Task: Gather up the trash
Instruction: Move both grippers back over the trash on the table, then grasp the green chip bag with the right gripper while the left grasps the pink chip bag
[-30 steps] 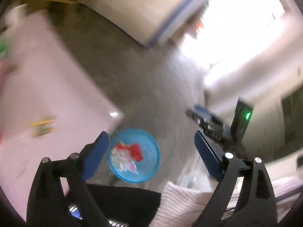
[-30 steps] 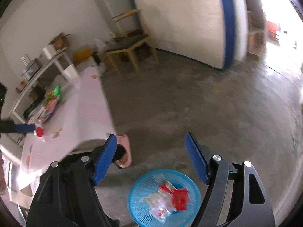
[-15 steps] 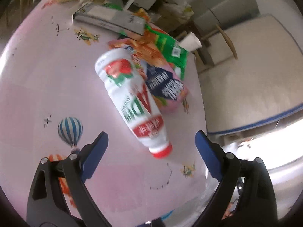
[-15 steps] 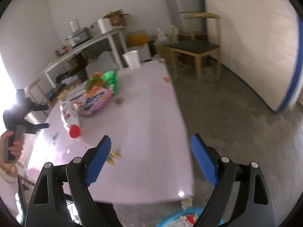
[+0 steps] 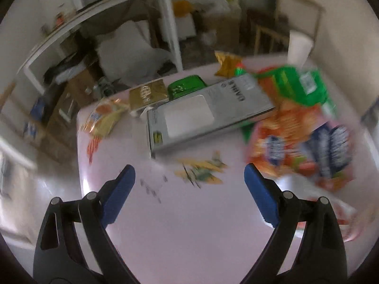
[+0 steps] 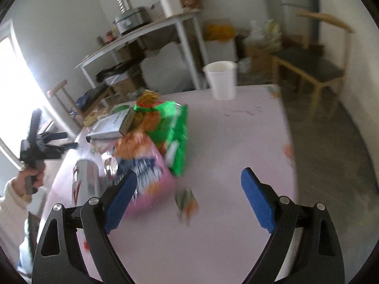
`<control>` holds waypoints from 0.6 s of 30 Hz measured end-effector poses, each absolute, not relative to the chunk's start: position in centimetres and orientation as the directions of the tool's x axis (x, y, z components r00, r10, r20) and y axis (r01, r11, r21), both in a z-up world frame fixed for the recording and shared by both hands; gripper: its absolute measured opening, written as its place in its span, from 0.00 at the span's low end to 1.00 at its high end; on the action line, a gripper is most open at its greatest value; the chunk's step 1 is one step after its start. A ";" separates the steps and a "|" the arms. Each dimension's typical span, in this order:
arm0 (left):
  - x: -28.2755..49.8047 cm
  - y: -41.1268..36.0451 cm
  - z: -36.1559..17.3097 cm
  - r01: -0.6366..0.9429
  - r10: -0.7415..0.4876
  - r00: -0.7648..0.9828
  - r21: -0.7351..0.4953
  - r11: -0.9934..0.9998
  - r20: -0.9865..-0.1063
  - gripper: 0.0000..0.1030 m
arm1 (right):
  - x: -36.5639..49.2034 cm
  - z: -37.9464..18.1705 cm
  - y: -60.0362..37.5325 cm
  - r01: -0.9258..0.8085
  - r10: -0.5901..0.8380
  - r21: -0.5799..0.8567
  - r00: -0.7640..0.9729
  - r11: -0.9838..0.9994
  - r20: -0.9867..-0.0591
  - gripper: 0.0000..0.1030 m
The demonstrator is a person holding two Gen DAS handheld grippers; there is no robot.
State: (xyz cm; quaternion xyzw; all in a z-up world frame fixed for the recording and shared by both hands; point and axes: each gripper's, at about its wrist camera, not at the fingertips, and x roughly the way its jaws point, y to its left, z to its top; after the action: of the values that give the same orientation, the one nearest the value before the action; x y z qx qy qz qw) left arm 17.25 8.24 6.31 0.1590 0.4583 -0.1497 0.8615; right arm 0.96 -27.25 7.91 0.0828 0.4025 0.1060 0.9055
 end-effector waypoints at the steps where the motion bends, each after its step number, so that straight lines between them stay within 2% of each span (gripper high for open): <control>1: 17.9 7.9 5.9 0.428 -0.100 0.533 0.166 0.889 -0.840 0.86 | 2.7 7.4 -26.6 -0.128 0.264 0.238 0.639 0.963 -0.723 0.85; 3: 19.3 6.4 5.0 0.467 -0.034 0.572 0.292 0.834 -0.819 0.86 | 6.5 6.2 -25.7 -0.150 0.298 0.262 0.602 0.953 -0.741 0.84; 5: 20.0 5.9 4.7 0.469 -0.027 0.585 0.311 0.827 -0.810 0.86 | 9.0 4.9 -25.1 -0.148 0.331 0.302 0.567 0.942 -0.754 0.84; 8: 20.2 7.4 6.1 0.446 -0.193 0.538 0.083 0.891 -0.821 0.86 | 10.9 3.6 -24.5 -0.146 0.391 0.375 0.545 0.916 -0.742 0.84; 10: 19.3 8.8 7.2 0.422 -0.314 0.514 -0.083 0.903 -0.798 0.86 | 11.9 2.8 -24.0 -0.140 0.398 0.385 0.526 0.912 -0.752 0.73; 12: 18.1 9.3 8.0 0.412 -0.359 0.515 -0.143 0.900 -0.778 0.86 | 12.7 1.7 -23.3 -0.133 0.388 0.373 0.497 0.918 -0.776 0.47; 13: 17.2 9.5 8.4 0.404 -0.364 0.524 -0.152 0.902 -0.770 0.86 | 13.0 1.1 -22.9 -0.128 0.374 0.359 0.482 0.925 -0.792 0.41; 14: 16.5 9.6 8.7 0.401 -0.372 0.526 -0.163 0.902 -0.765 0.86 | 13.2 0.7 -22.6 -0.123 0.357 0.341 0.476 0.932 -0.804 0.26; 17: 14.3 9.1 9.5 0.414 -0.432 0.484 -0.235 0.879 -0.761 0.86 | 12.7 0.6 -22.1 -0.118 0.329 0.315 0.519 0.942 -0.789 0.23; 18: 13.7 8.5 9.6 0.428 -0.449 0.466 -0.250 0.869 -0.763 0.86 | 12.2 1.1 -22.1 -0.116 0.320 0.309 0.541 0.944 -0.778 0.08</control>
State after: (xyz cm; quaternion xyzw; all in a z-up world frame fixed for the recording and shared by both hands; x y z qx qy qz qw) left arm 13.73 8.52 9.61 -0.0116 0.4490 -0.2560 0.8560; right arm 12.18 -22.14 1.08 0.1107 0.4626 0.1251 0.8707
